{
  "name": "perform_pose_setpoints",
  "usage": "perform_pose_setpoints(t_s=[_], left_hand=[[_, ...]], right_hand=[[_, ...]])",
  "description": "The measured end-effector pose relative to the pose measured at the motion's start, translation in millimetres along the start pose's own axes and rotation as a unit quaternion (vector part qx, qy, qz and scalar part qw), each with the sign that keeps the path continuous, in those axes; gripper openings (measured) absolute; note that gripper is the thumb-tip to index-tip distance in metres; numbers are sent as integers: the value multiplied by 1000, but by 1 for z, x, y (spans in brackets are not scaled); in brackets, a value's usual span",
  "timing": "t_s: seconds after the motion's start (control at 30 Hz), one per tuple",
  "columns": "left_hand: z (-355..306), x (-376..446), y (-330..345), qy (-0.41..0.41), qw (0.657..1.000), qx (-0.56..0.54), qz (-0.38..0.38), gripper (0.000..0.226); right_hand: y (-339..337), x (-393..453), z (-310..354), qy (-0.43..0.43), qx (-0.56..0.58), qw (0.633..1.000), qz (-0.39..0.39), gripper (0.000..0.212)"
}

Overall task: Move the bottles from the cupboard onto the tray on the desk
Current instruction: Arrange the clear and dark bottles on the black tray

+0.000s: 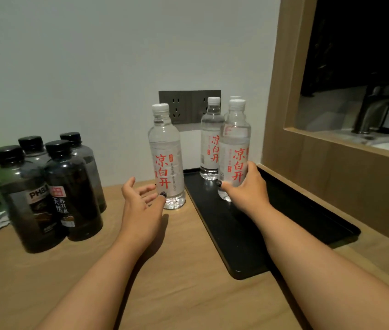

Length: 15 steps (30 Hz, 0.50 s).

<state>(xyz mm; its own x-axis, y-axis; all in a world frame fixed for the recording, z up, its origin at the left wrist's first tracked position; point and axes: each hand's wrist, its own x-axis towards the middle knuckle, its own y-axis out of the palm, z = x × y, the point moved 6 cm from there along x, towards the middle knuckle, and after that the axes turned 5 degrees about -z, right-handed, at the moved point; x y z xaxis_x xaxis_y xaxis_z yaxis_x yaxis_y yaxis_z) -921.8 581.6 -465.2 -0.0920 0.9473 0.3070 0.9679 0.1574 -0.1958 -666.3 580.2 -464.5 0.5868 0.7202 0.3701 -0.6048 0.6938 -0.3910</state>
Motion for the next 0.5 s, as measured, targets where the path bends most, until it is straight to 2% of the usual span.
perform_pose_setpoints(t_s=[0.23, 0.5], left_hand=[[9, 7, 1, -18, 1000, -10, -3, 77], [11, 8, 3, -7, 999, 36, 9, 57]], right_hand=[[11, 2, 0, -13, -39, 999, 15, 70], [23, 11, 3, -13, -37, 998, 58, 71]])
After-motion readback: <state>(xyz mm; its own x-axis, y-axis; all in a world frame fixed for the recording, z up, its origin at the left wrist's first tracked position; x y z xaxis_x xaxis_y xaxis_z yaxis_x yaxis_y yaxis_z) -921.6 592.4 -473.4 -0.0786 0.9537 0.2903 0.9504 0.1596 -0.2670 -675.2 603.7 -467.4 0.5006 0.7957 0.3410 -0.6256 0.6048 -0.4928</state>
